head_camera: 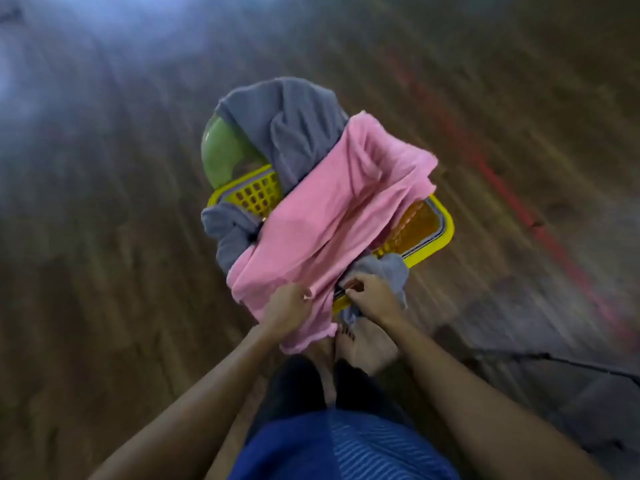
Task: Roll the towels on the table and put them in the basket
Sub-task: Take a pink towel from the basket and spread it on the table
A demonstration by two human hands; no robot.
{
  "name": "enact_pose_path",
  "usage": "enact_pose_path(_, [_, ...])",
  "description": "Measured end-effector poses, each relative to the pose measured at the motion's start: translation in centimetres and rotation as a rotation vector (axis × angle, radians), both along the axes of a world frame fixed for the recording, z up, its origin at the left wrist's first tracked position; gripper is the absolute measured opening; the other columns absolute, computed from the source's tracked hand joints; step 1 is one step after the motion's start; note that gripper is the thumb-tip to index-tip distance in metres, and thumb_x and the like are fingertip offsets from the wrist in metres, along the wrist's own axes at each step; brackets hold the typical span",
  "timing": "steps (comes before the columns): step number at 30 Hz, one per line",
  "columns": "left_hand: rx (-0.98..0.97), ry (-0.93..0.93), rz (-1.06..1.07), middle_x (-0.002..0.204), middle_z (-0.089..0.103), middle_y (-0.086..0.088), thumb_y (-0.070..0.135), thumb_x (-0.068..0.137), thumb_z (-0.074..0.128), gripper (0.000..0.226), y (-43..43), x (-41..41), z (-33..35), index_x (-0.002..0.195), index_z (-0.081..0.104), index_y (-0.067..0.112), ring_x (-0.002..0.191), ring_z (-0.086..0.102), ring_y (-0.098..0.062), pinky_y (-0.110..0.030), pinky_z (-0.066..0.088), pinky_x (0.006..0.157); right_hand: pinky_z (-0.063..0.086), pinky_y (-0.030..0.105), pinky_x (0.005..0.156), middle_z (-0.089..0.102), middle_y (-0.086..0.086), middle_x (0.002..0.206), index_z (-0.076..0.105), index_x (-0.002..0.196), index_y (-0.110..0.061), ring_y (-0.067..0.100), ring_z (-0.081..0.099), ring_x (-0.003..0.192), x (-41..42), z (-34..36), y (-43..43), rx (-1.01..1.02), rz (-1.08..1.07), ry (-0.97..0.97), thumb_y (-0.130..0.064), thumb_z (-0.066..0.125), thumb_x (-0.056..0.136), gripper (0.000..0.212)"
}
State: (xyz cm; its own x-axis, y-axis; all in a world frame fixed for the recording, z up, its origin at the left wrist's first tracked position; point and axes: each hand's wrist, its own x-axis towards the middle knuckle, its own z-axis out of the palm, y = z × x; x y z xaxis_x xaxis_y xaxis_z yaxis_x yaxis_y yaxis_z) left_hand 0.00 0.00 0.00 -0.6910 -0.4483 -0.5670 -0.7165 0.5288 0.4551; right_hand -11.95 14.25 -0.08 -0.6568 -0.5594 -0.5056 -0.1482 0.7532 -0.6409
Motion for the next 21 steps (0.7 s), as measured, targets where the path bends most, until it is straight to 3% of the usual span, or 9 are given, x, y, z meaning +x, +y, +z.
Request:
enact_pose_path(4, [-0.064,0.024,0.045,0.104,0.066,-0.016,0.026,0.080,0.055,0.036,1.1,1.8,-1.7,0.110,0.065,0.011,0.096,0.060,-0.036,-0.040,0.047,0.080,0.048,0.034,0.079,0.071,0.014,0.094,0.072,0.093,-0.004,0.028,0.064,0.091,-0.1,-0.9,-0.5,0.048,0.090,0.023,-0.003,0.057,0.079,0.020])
enact_pose_path(6, [-0.107,0.062,0.083,0.098,0.066,-0.015,0.023,0.080,0.061,0.029,2.0,2.7,-2.4,0.106,0.067,0.012,0.089,0.060,-0.037,-0.041,0.048,0.076,0.048,0.038,0.078,0.070,0.017,0.089,0.072,0.089,-0.001,0.031,0.063,0.089,0.0,-1.1,-0.7,0.043,0.160,0.066,-0.001,0.058,0.077,0.019])
enact_pose_path(9, [-0.117,0.163,0.149,0.093,0.068,-0.010,0.015,0.082,0.067,0.015,2.0,3.0,-2.9,0.096,0.072,0.013,0.085,0.060,-0.032,-0.037,0.047,0.072,0.050,0.040,0.082,0.068,0.015,0.091,0.074,0.091,-0.005,0.029,0.061,0.089,0.0,-1.5,-1.0,0.037,0.213,0.148,-0.004,0.059,0.078,0.020])
enact_pose_path(13, [-0.166,0.261,0.186,0.095,0.065,-0.010,0.006,0.081,0.065,0.015,1.7,3.2,-2.0,0.094,0.071,0.008,0.092,0.056,-0.030,-0.040,0.047,0.077,0.050,0.039,0.080,0.062,0.010,0.092,0.075,0.092,-0.010,0.027,0.059,0.092,1.0,-1.9,-1.4,0.016,0.277,0.196,-0.007,0.060,0.080,0.019])
enact_pose_path(17, [-0.239,0.405,0.023,0.089,0.061,-0.013,0.025,0.086,0.041,0.032,2.6,3.9,-1.2,0.086,0.065,0.004,0.086,0.053,-0.032,-0.045,0.048,0.076,0.048,0.038,0.084,0.062,0.006,0.101,0.074,0.094,-0.012,0.025,0.053,0.096,2.2,-2.1,-1.6,0.006,0.460,0.269,-0.008,0.063,0.083,0.016])
enact_pose_path(21, [-0.240,0.316,-0.005,0.086,0.063,-0.009,0.032,0.092,0.039,0.038,3.1,4.5,-3.2,0.084,0.067,0.008,0.078,0.053,-0.031,-0.047,0.047,0.071,0.044,0.034,0.086,0.059,0.005,0.108,0.071,0.103,-0.012,0.026,0.049,0.097,2.3,-2.6,-1.7,-0.016,0.505,0.373,-0.011,0.059,0.089,0.018])
